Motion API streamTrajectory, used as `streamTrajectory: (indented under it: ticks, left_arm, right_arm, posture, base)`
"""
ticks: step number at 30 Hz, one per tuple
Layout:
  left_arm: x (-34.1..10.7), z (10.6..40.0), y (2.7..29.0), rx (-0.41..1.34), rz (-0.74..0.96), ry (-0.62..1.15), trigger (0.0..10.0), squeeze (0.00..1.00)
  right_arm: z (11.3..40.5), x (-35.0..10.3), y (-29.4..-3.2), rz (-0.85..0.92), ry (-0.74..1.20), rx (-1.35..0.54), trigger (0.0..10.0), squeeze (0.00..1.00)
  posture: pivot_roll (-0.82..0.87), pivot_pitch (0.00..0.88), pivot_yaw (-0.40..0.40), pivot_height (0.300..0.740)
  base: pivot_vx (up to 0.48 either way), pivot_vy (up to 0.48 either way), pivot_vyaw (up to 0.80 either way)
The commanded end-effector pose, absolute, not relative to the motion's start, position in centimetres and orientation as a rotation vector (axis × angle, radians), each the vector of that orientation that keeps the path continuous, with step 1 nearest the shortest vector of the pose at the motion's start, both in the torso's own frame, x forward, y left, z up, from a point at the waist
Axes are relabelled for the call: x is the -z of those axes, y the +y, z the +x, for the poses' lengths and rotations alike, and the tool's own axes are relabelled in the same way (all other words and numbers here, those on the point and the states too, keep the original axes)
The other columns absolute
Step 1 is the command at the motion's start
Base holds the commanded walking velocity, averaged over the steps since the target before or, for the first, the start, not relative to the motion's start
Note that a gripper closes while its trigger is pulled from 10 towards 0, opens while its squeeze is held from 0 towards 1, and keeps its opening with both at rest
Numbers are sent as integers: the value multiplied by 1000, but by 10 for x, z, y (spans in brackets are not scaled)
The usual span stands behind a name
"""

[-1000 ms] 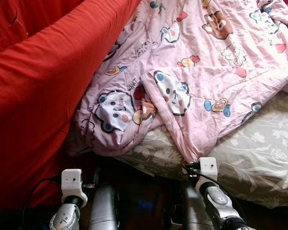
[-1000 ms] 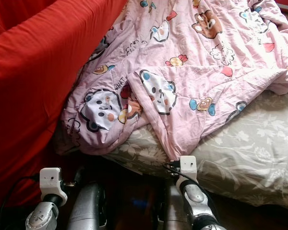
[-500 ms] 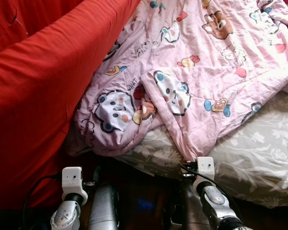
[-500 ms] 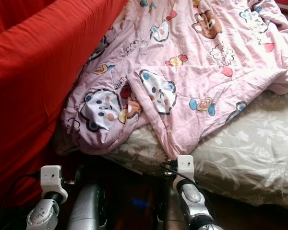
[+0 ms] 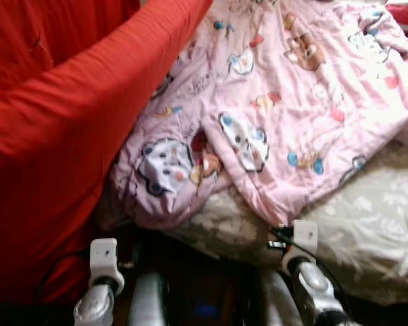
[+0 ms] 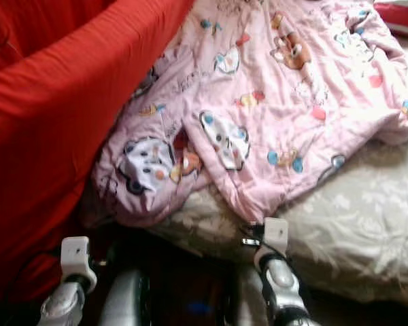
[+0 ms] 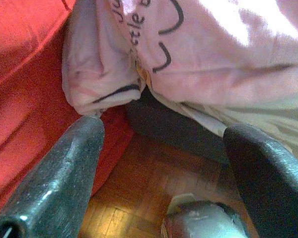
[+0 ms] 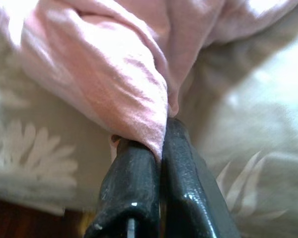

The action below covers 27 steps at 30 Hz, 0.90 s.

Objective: Clean up the room

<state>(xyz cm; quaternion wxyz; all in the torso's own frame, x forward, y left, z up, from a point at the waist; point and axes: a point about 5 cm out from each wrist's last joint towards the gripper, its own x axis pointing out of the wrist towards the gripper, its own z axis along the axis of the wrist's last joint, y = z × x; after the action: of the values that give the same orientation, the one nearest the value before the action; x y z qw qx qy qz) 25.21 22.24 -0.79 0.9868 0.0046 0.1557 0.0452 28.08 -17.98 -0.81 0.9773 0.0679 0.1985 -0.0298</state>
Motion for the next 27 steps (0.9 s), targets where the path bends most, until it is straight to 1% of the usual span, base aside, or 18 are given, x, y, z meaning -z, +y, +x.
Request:
streamTrajectory:
  ticks: [1, 5, 7, 8, 13, 14, 27]
  left_arm:
    - [12, 250, 225, -104, 6, 343, 10000, 0]
    - [7, 256, 225, -99, 8, 321, 10000, 0]
    - [6, 258, 225, -98, 8, 309, 10000, 0]
    - [6, 258, 225, -98, 8, 309, 10000, 0]
    - [9, 254, 229, -114, 7, 326, 10000, 0]
    - [9, 254, 229, -114, 7, 326, 10000, 0]
    - [29, 236, 231, -137, -2, 454, 10000, 0]
  right_arm:
    - [275, 9, -191, 156, 375, 97, 10000, 0]
    - [273, 7, -196, 161, 346, 101, 10000, 0]
    - [272, 6, -199, 167, 322, 111, 10000, 0]
    - [272, 6, -199, 167, 322, 111, 10000, 0]
    - [275, 5, -199, 178, 320, 118, 10000, 0]
    - [275, 5, -199, 178, 320, 118, 10000, 0]
    - [278, 3, -194, 184, 313, 119, 10000, 0]
  posture:
    - [35, 106, 1, 610]
    - [25, 97, 4, 610]
    - [25, 87, 6, 624]
    - [25, 87, 6, 624]
    - [34, 65, 5, 659]
    - [34, 65, 5, 659]
    - [36, 47, 9, 740]
  base:
    - [0, 0, 0]
    - [0, 0, 0]
    - [0, 0, 0]
    - [0, 0, 0]
    - [0, 0, 0]
    - [0, 0, 0]
    - [0, 0, 0]
